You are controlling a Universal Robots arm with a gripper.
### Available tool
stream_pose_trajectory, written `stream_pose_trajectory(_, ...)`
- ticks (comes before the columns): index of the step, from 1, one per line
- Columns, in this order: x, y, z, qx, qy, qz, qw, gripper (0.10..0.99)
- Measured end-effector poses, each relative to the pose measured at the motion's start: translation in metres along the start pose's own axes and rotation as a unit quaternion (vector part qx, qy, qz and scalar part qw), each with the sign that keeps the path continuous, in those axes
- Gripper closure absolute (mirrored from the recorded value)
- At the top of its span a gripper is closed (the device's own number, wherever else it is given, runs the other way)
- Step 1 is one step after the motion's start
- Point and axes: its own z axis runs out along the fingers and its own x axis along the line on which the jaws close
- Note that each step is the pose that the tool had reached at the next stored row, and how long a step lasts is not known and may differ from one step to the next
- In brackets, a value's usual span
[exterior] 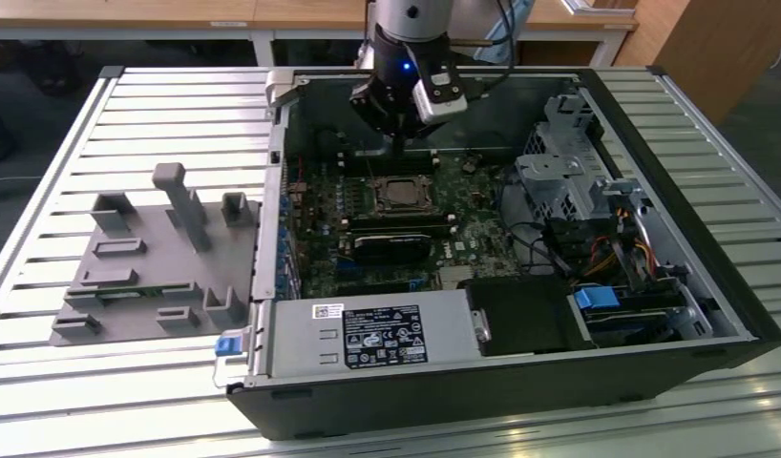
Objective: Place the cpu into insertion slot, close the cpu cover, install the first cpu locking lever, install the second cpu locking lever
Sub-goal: 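Install the first cpu locking lever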
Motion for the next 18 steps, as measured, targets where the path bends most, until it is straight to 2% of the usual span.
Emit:
stream_pose_trajectory(3, 0.0, 0.0, 0.0001, 0.0, 0.0007, -0.026, 0.9997, 0.98)
stream_pose_trajectory(6, 0.0, 0.0, 0.0001, -0.0031, 0.0014, -0.045, 0.999, 0.98)
stream_pose_trajectory(9, 0.0014, -0.0003, 0.0002, -0.0048, -0.0023, -0.051, 0.9987, 0.98)
stream_pose_trajectory(14, 0.0143, -0.003, 0.0008, -0.0063, -0.0101, -0.052, 0.9986, 0.98)
stream_pose_trajectory(18, 0.0223, -0.0048, 0.0018, -0.0064, -0.011, -0.052, 0.9986, 0.98)
